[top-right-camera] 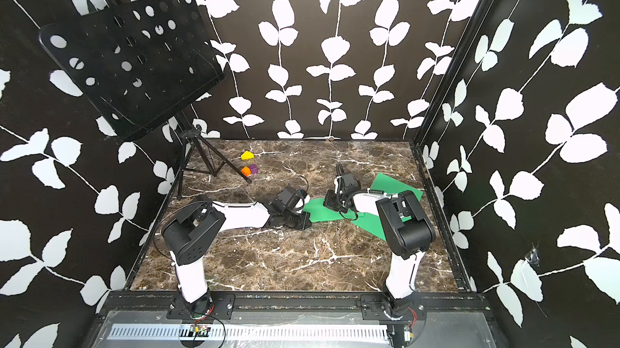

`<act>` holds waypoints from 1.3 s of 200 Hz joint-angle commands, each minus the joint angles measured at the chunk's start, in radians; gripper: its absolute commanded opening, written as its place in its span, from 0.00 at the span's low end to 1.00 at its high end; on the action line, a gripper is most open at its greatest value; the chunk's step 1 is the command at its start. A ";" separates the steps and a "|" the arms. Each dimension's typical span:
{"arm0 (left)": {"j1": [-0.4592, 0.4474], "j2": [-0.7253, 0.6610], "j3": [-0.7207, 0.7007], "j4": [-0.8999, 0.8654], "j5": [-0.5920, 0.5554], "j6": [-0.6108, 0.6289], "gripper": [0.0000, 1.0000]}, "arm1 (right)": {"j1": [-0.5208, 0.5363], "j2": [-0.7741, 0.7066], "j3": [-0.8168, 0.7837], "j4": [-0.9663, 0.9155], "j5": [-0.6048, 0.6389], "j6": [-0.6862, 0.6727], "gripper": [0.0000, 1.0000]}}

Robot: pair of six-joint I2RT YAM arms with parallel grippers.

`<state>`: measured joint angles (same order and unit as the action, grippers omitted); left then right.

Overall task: Fold the rectangular paper in half along the long edge
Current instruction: Fold the paper at the center of the board.

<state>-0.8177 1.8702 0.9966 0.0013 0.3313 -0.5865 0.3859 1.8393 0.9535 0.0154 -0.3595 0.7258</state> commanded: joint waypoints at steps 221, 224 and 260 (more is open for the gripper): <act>0.029 0.062 -0.051 0.075 -0.052 -0.126 0.02 | -0.011 0.039 -0.050 -0.032 0.031 -0.004 0.00; 0.031 0.061 -0.054 0.074 -0.053 -0.126 0.02 | -0.012 0.040 -0.050 -0.032 0.031 -0.005 0.00; 0.057 0.039 -0.088 0.079 -0.072 -0.129 0.03 | -0.012 0.035 -0.059 -0.029 0.032 -0.006 0.00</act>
<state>-0.7845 1.9148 0.9623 0.1928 0.3286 -0.7322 0.3782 1.8427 0.9360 0.0551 -0.3779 0.7261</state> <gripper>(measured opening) 0.047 0.047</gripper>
